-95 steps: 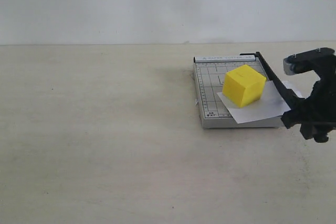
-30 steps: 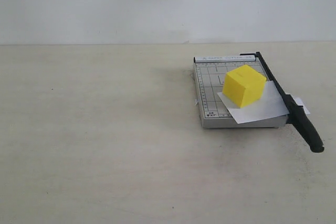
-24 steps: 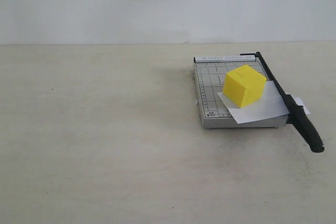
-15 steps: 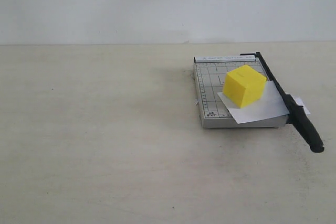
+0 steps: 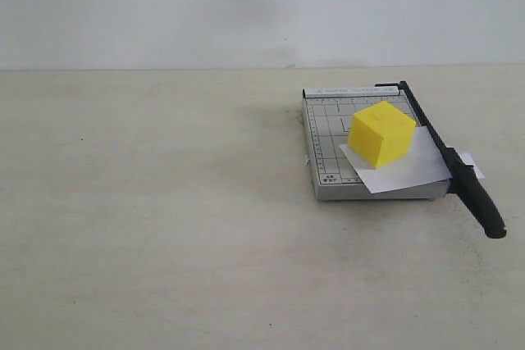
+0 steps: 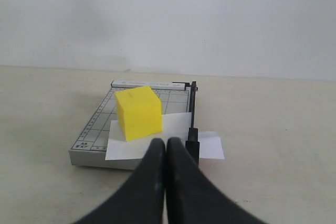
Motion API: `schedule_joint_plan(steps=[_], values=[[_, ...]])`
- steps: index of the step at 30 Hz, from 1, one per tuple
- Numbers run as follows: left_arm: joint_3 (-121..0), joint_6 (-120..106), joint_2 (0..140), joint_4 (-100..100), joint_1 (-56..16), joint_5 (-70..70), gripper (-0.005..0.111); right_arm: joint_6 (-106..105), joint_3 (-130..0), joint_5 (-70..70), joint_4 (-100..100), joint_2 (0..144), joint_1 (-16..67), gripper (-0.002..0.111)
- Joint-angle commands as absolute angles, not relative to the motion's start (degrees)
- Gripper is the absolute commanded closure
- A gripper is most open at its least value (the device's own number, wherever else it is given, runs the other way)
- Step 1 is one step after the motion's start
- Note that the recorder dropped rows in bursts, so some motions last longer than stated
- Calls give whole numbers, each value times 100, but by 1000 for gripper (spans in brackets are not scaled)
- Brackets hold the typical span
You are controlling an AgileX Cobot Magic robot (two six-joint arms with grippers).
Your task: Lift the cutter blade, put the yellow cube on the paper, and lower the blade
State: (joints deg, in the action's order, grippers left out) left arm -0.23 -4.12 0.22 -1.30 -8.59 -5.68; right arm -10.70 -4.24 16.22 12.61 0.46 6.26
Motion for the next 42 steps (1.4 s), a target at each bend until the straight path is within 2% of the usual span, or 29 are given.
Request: schedule_joint_plan(steps=[1,6,42], values=[[0,-328,0,-78,-850,-1925,102,-282,-207,1372,688,0,632,108],[0,-361,0,-189,-850,-2089,102,-282,0,866,688,0,632,108],[0,-361,0,-186,-850,-2078,102,-375,0,917,698,0,632,108]])
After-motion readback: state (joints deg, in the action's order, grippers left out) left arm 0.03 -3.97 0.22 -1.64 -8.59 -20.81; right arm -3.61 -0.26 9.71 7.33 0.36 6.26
